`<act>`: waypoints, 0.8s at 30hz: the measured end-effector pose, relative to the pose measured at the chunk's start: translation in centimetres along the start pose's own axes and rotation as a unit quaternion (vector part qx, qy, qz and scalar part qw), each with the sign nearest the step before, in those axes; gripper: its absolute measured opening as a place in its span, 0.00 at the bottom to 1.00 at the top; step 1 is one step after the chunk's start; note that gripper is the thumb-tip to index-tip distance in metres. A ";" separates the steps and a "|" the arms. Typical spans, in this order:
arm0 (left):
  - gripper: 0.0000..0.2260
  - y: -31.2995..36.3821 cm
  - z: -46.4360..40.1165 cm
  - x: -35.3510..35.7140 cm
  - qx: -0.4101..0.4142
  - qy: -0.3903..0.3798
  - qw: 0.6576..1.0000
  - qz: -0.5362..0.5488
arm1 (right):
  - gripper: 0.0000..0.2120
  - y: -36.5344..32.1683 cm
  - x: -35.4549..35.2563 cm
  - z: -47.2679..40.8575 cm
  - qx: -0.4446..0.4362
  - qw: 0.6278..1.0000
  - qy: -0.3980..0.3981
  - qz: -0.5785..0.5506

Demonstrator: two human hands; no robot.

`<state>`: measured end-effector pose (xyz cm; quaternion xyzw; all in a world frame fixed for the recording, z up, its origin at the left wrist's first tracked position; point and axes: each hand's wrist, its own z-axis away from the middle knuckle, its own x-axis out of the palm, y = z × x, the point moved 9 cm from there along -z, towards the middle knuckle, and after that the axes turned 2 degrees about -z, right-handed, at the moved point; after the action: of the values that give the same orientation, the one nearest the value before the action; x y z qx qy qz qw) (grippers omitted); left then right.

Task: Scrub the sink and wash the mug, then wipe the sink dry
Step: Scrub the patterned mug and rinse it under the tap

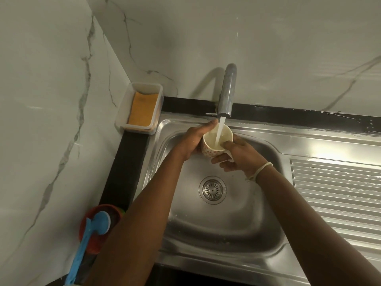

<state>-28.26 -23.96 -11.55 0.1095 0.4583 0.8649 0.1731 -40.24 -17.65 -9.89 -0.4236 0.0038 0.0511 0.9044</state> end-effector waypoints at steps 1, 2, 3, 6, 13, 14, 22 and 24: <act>0.25 0.0 0.0 -0.1 0.000 0.000 1.000 -0.008 | 0.18 0.0 0.0 0.1 -0.001 1.000 -0.001 -0.001; 0.28 -0.1 -0.1 -0.1 0.001 0.000 1.000 -0.014 | 0.18 0.0 0.0 0.2 -0.007 1.000 0.002 -0.001; 0.30 -0.1 -0.2 -0.2 0.002 0.000 1.000 -0.017 | 0.18 -0.1 0.0 0.3 -0.014 1.000 0.006 0.000; 0.33 -0.2 -0.4 -0.3 -0.006 -0.013 1.000 -0.028 | 0.19 -0.4 0.3 0.8 -0.035 0.999 0.014 0.001; 0.33 1.4 -1.8 -3.0 0.000 0.108 0.992 -0.072 | 0.19 -0.2 0.4 0.3 -0.057 0.998 0.028 -0.006; 0.29 1.9 -2.1 -3.2 0.016 0.122 0.990 -0.074 | 0.19 -0.1 0.5 0.1 -0.059 0.998 0.029 -0.006; 0.12 2.0 -4.7 -3.8 0.021 0.172 0.984 -0.039 | 0.20 0.2 0.2 0.3 -0.056 0.997 0.043 -0.011; 0.11 1.7 -5.2 -3.3 0.014 0.162 0.986 -0.020 | 0.20 0.2 -0.2 0.3 -0.051 0.998 0.045 -0.007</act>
<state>-27.38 -30.06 -13.12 -0.0389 0.4948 0.8608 0.1125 -40.45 -17.31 -9.80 -0.4706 0.0390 0.0256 0.8811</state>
